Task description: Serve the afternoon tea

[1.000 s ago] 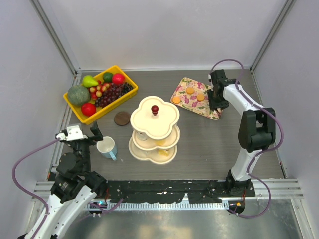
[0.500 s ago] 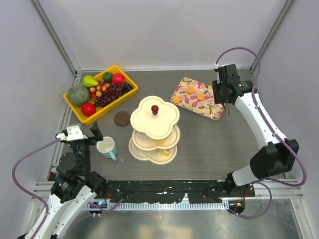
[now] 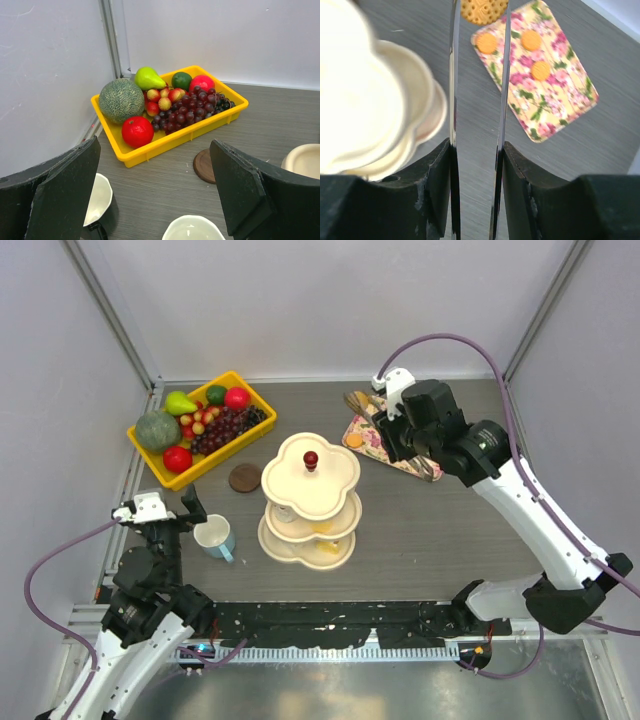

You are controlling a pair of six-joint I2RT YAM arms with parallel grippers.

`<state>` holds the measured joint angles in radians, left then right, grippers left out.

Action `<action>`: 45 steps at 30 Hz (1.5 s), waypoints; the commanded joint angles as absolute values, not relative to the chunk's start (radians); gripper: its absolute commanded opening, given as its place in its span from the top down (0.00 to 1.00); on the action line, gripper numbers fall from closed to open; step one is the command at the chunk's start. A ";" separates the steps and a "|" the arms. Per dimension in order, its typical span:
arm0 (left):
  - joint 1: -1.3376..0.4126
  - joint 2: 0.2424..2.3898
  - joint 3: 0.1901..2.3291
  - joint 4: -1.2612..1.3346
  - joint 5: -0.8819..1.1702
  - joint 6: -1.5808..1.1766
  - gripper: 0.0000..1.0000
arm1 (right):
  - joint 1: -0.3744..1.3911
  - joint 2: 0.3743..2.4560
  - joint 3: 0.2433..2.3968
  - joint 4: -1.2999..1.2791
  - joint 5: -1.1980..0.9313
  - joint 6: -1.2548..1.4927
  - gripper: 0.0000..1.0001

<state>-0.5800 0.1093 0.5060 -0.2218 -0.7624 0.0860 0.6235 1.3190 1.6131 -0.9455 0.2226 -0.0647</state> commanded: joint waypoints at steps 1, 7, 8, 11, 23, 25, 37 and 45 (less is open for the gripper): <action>-0.574 0.110 0.522 -0.198 -0.762 0.078 0.01 | 0.712 1.292 1.672 -0.927 0.160 -0.106 0.57; -0.575 0.104 0.523 -0.198 -0.764 0.080 0.01 | 0.787 1.301 1.678 -0.900 0.071 -0.124 0.56; -0.575 0.106 0.522 -0.196 -0.762 0.080 0.01 | 0.790 1.307 1.680 -0.900 0.061 -0.129 0.56; -0.574 0.104 0.522 -0.198 -0.764 0.080 0.01 | 0.804 1.315 1.681 -0.897 0.015 -0.138 0.56; -0.575 0.100 0.523 -0.196 -0.762 0.081 0.01 | 0.819 1.336 1.664 -0.917 -0.087 -0.179 0.48; -0.575 0.100 0.523 -0.196 -0.764 0.081 0.01 | 0.819 1.333 1.661 -0.926 -0.090 -0.186 0.46; -0.575 0.103 0.523 -0.198 -0.762 0.080 0.01 | 0.816 1.290 1.660 -0.894 -0.003 -0.176 0.38; -0.574 0.104 0.523 -0.196 -0.761 0.081 0.01 | 0.654 1.243 1.635 -0.838 0.123 -0.094 0.38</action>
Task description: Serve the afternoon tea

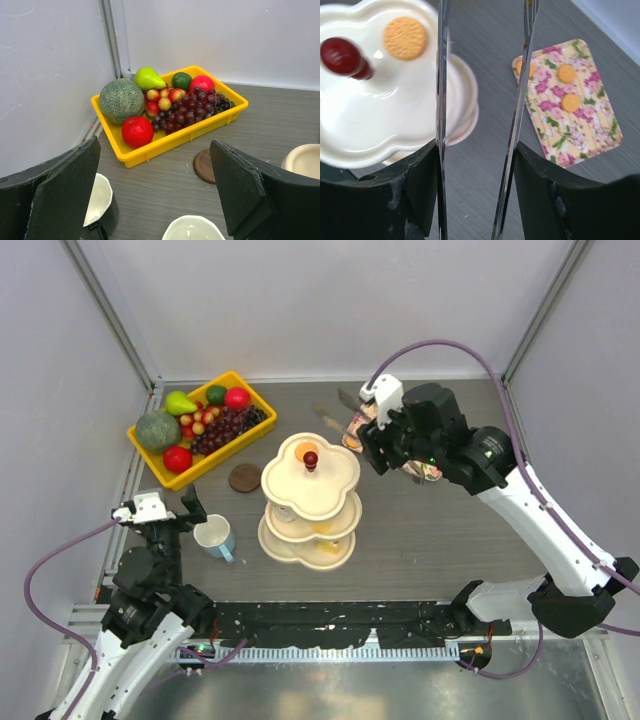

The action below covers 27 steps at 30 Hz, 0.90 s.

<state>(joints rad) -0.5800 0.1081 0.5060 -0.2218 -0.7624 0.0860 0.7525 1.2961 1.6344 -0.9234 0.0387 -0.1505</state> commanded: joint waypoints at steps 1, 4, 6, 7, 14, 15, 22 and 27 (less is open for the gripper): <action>-0.574 0.103 0.523 -0.196 -0.759 0.080 0.01 | 0.626 1.244 1.629 -0.839 0.124 -0.078 0.38; -0.575 0.104 0.523 -0.196 -0.761 0.078 0.01 | 0.508 1.265 1.583 -0.841 0.144 -0.057 0.38; -0.575 0.104 0.523 -0.195 -0.759 0.080 0.01 | 0.448 1.285 1.551 -0.841 0.167 -0.046 0.38; -0.575 0.104 0.522 -0.198 -0.759 0.080 0.01 | 0.428 1.296 1.540 -0.836 0.172 -0.035 0.38; -0.575 0.107 0.522 -0.195 -0.759 0.080 0.01 | 0.305 1.432 1.424 -0.779 0.176 -0.011 0.38; -0.574 0.106 0.522 -0.196 -0.761 0.080 0.01 | 0.307 1.446 1.417 -0.767 0.175 -0.012 0.38; -0.574 0.113 0.520 -0.195 -0.762 0.081 0.01 | 0.281 1.629 1.422 -0.710 0.196 -0.011 0.38; -0.575 0.117 0.520 -0.195 -0.765 0.083 0.01 | 0.276 1.739 1.466 -0.695 0.206 -0.018 0.38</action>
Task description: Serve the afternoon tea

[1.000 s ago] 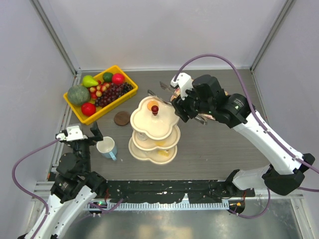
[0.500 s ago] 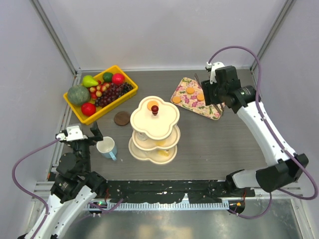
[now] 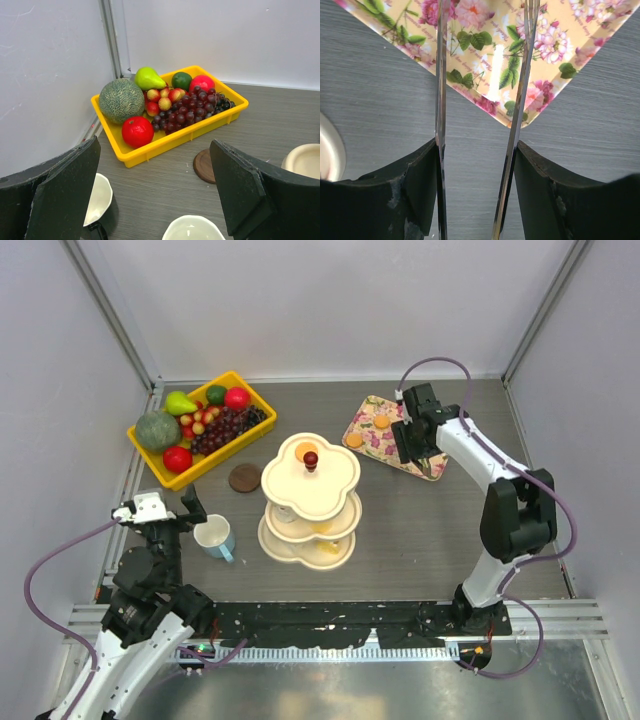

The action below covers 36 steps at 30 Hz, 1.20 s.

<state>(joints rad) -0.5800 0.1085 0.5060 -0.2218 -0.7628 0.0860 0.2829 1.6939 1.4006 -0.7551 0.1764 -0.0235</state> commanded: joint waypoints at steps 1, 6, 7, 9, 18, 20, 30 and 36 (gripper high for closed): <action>-0.575 0.120 0.520 -0.195 -0.764 0.083 0.01 | 0.275 1.749 1.471 -0.695 0.209 -0.018 0.38; -0.575 0.121 0.520 -0.193 -0.765 0.083 0.01 | 0.267 1.821 1.506 -0.692 0.209 -0.029 0.38; -0.575 0.121 0.520 -0.193 -0.767 0.083 0.01 | 0.265 1.825 1.508 -0.693 0.207 -0.029 0.39; -0.575 0.121 0.519 -0.193 -0.767 0.084 0.01 | 0.264 1.835 1.509 -0.693 0.204 -0.029 0.41; -0.575 0.120 0.520 -0.193 -0.765 0.084 0.01 | 0.264 1.821 1.500 -0.722 0.227 -0.038 0.54; -0.575 0.120 0.520 -0.192 -0.767 0.084 0.01 | 0.264 1.799 1.490 -0.729 0.235 -0.038 0.56; -0.575 0.118 0.522 -0.195 -0.764 0.084 0.01 | 0.278 1.596 1.448 -0.779 0.255 -0.037 0.58; -0.575 0.123 0.520 -0.195 -0.765 0.084 0.01 | 0.348 1.444 1.499 -0.844 0.282 -0.048 0.58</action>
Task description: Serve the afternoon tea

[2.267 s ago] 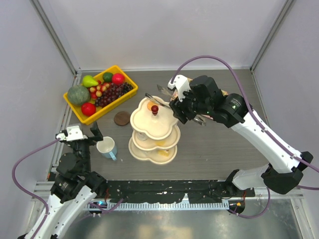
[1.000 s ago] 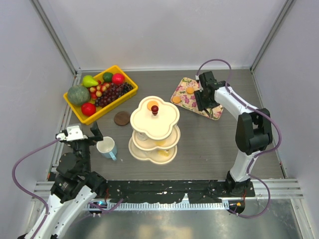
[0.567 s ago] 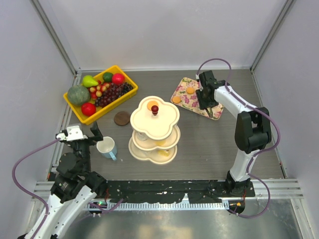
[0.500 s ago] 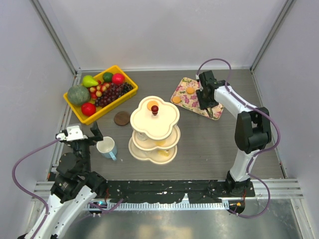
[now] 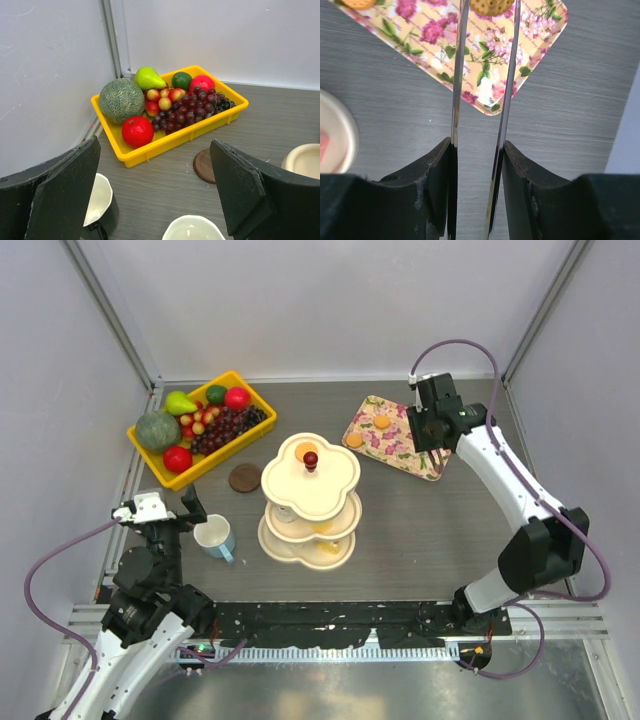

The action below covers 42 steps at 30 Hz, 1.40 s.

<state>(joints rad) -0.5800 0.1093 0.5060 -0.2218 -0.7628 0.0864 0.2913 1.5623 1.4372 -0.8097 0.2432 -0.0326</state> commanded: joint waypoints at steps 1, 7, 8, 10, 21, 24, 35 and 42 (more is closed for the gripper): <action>-0.575 0.123 0.520 -0.193 -0.764 0.084 0.01 | 0.360 1.430 1.503 -0.848 0.282 -0.051 0.58; -0.575 0.129 0.522 -0.195 -0.761 0.084 0.01 | 0.497 1.292 1.549 -0.893 0.262 -0.058 0.58; -0.575 0.129 0.522 -0.195 -0.759 0.084 0.01 | 0.517 1.267 1.561 -0.900 0.258 -0.064 0.58; -0.574 0.129 0.522 -0.196 -0.758 0.083 0.01 | 0.561 1.240 1.580 -0.920 0.232 -0.074 0.58; -0.575 0.135 0.522 -0.195 -0.753 0.080 0.01 | 0.779 1.114 1.580 -0.957 0.061 -0.130 0.58; -0.575 0.137 0.520 -0.195 -0.753 0.081 0.01 | 0.808 1.108 1.572 -0.982 0.040 -0.135 0.58; -0.575 0.140 0.520 -0.193 -0.753 0.081 0.01 | 0.844 1.088 1.522 -1.077 0.015 -0.143 0.55; -0.575 0.146 0.522 -0.195 -0.755 0.081 0.01 | 0.850 1.083 1.509 -1.095 -0.017 -0.158 0.45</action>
